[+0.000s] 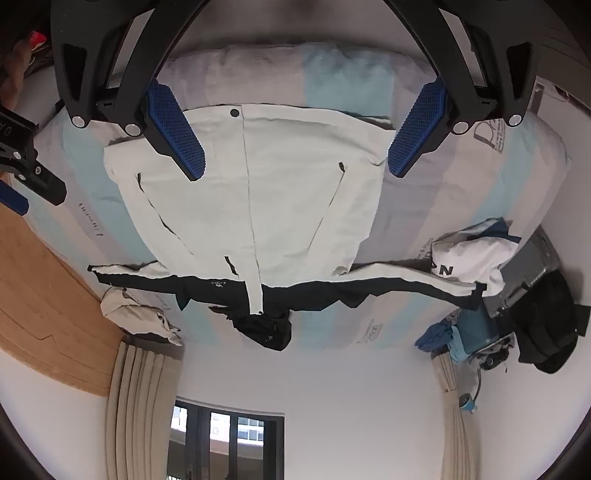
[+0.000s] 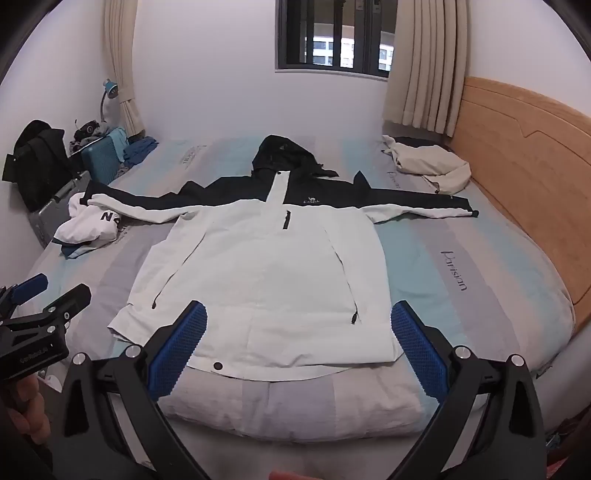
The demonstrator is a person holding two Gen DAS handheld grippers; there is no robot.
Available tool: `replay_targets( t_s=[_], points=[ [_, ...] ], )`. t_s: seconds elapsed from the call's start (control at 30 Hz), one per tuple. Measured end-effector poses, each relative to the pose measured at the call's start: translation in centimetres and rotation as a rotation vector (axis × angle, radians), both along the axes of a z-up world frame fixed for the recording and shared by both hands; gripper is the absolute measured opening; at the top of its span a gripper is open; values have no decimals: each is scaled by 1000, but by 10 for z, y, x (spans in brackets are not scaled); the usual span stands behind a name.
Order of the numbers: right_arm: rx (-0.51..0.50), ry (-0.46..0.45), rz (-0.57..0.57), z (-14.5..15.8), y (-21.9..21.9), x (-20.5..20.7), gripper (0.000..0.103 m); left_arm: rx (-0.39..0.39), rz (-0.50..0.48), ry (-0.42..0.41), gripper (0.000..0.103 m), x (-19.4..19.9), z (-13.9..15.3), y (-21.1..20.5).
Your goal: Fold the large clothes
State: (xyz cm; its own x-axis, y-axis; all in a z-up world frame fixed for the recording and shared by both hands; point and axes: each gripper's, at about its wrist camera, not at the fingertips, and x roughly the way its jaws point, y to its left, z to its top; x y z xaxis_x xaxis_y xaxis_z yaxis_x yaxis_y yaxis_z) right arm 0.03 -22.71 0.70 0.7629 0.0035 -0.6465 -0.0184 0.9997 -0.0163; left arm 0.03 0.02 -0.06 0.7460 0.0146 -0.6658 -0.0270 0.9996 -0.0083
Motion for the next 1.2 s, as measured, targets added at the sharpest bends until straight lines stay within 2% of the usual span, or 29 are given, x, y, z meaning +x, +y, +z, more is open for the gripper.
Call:
replay_targets(
  t_s=[0.07,0.17,0.23,0.33,0.8,1.2],
  points=[
    [14,-2,-7,0,-1,0,96,-7,-3,22,97,6,-1,1],
    [0,-10,-6,-2,4,-2,96,4,-4,-8,97,2,0,-1],
    [7,-4,6,-4,4,-1,96,1,-9,-5,97,2,0,7],
    [2,-17,7,-8,4,-10,96,20,-5,-4,97,0,-1,-4],
    [-27,-29,12,1,8,-3,96,14,3,-18,97,-6,-2,-2],
    [-36,-34,12,6,8,-4,96,47,-16,-6,97,-5,-2,-6]
  ],
)
